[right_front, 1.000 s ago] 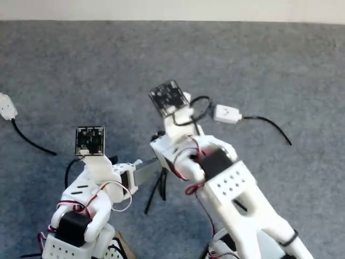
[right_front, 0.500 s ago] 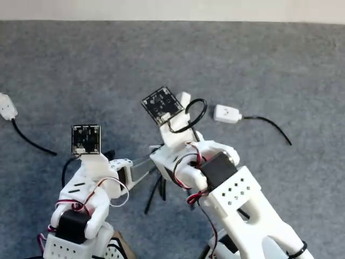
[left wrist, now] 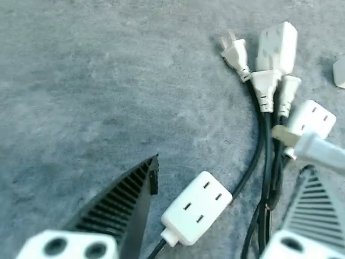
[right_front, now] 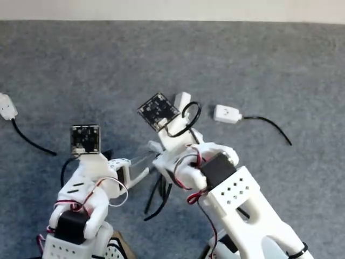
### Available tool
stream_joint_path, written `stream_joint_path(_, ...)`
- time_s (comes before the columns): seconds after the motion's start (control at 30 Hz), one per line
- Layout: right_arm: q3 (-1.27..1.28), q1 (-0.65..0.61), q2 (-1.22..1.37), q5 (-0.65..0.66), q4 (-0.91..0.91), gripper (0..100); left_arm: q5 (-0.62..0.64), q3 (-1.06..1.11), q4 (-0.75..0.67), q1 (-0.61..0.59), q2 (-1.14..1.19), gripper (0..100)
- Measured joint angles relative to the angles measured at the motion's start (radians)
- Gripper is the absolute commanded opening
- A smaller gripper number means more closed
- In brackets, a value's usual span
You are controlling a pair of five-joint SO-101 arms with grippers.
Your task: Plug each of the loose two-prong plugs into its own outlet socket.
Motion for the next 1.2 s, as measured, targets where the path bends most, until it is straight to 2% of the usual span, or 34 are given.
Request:
stream_joint_path(0.17, 0.000, 0.086, 0.075, 0.023, 0.006, 0.5, 0.000, -0.083, 0.043, -0.060, 0.000, 38)
stream_joint_path(0.3, 0.000, 0.120, 0.166, 0.078, 0.052, 0.5, 0.000, -0.120, 0.038, -0.176, 0.011, 38)
stream_joint_path(0.47, 0.000, 0.222, 0.226, 0.175, 0.080, 0.5, 0.000, -0.161, -0.048, -0.305, 0.203, 38)
stream_joint_path(0.57, 0.000, 0.218, 0.232, 0.195, 0.118, 0.5, 0.000, -0.275, -0.063, -0.333, 0.405, 38)
stream_joint_path(0.67, -0.072, 0.158, 0.238, 0.178, 0.173, 0.5, 0.002, -0.456, -0.055, -0.385, 0.640, 38)
stream_joint_path(0.83, -0.279, 0.058, 0.342, 0.107, 0.308, 0.5, 0.012, -0.864, 0.091, -0.522, 1.088, 38)
stream_joint_path(1.03, -0.605, -0.028, 0.640, -0.031, 0.486, 0.5, 0.012, -1.405, 0.331, -0.675, 1.640, 38)
stream_joint_path(1.2, -0.835, -0.034, 0.868, -0.158, 0.545, 0.5, 0.011, -1.798, 0.416, -0.812, 1.995, 39)
